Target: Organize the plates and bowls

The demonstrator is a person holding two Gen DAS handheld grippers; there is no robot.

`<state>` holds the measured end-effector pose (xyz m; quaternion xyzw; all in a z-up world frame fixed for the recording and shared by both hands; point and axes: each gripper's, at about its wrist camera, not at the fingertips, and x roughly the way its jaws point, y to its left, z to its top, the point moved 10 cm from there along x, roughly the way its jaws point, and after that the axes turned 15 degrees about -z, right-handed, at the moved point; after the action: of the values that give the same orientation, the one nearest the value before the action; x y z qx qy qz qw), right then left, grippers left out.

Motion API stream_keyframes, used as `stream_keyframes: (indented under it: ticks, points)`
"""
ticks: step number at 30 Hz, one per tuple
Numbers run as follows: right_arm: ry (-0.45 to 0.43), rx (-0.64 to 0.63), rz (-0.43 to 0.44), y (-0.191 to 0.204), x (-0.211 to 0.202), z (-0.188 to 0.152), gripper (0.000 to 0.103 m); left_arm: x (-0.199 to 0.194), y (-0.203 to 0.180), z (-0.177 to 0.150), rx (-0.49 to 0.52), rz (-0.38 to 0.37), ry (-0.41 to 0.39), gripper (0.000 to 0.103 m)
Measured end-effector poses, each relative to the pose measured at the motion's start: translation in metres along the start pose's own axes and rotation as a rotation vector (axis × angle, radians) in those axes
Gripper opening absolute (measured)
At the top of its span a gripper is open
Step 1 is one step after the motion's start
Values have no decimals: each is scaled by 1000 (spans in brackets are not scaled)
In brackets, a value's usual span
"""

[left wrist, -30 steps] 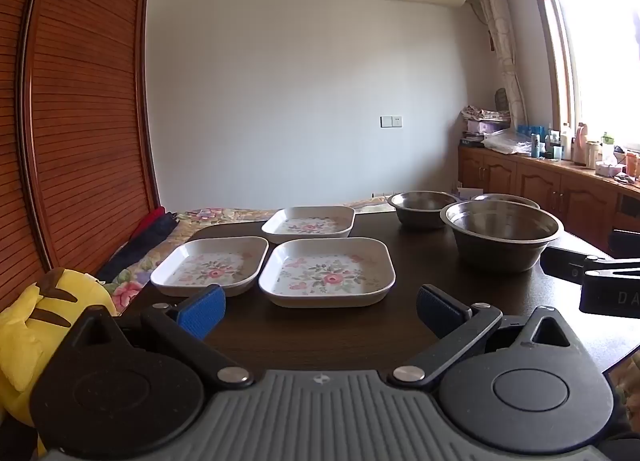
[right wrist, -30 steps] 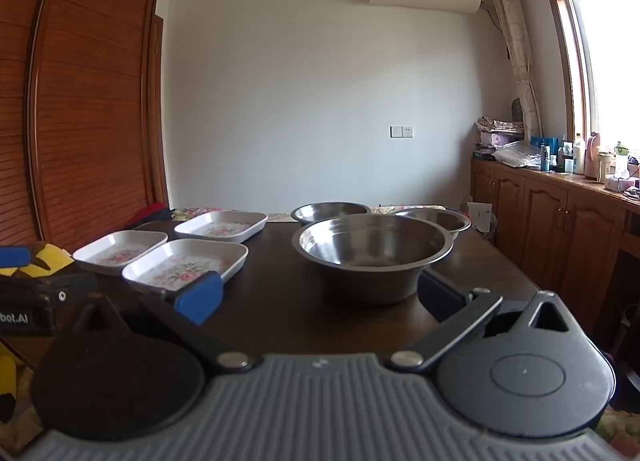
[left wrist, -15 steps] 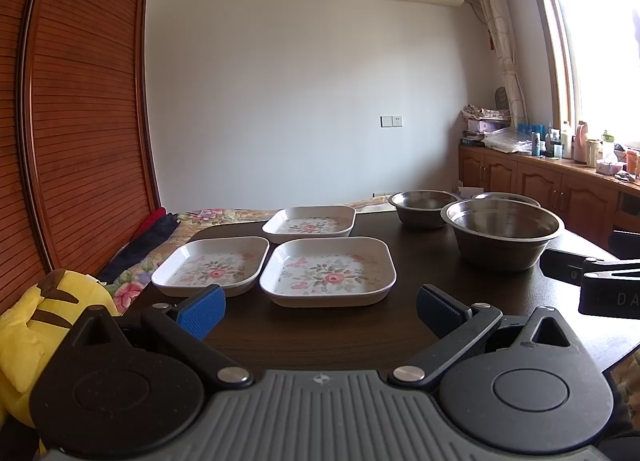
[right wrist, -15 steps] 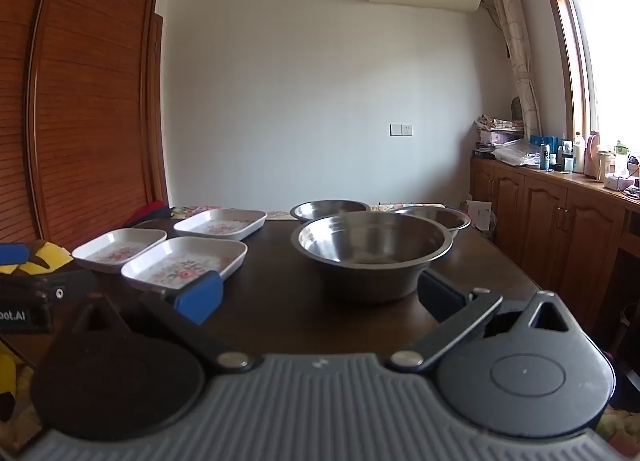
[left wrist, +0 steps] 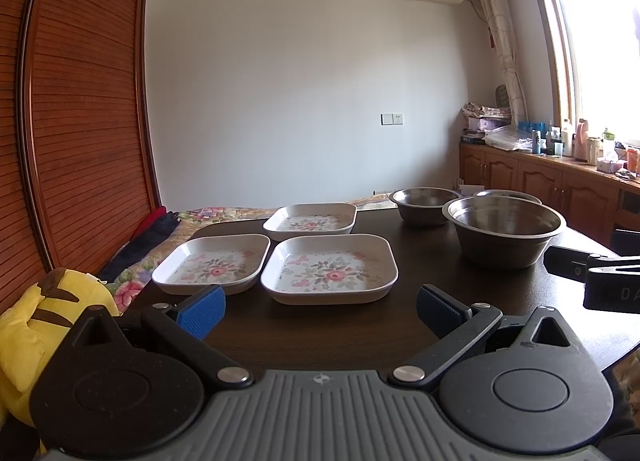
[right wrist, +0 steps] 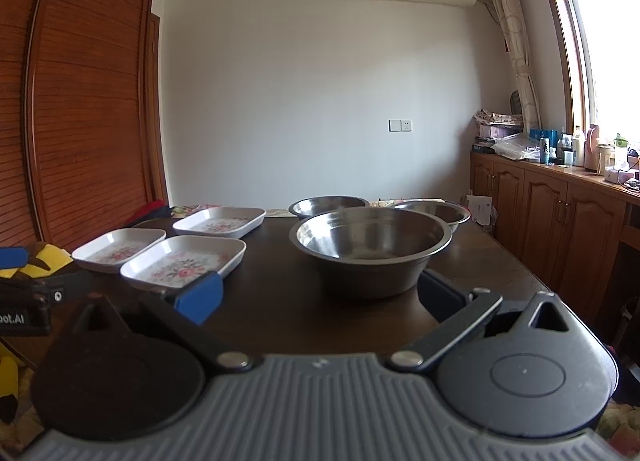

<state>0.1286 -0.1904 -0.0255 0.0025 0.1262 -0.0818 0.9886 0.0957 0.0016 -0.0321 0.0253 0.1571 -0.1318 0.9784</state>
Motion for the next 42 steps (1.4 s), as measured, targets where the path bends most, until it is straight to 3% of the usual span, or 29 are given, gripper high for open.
stream_keyframes:
  ticks: [42]
  points:
    - [8,0,-5,-3,2,-3,103,1,0,-2,12,-1,6,103]
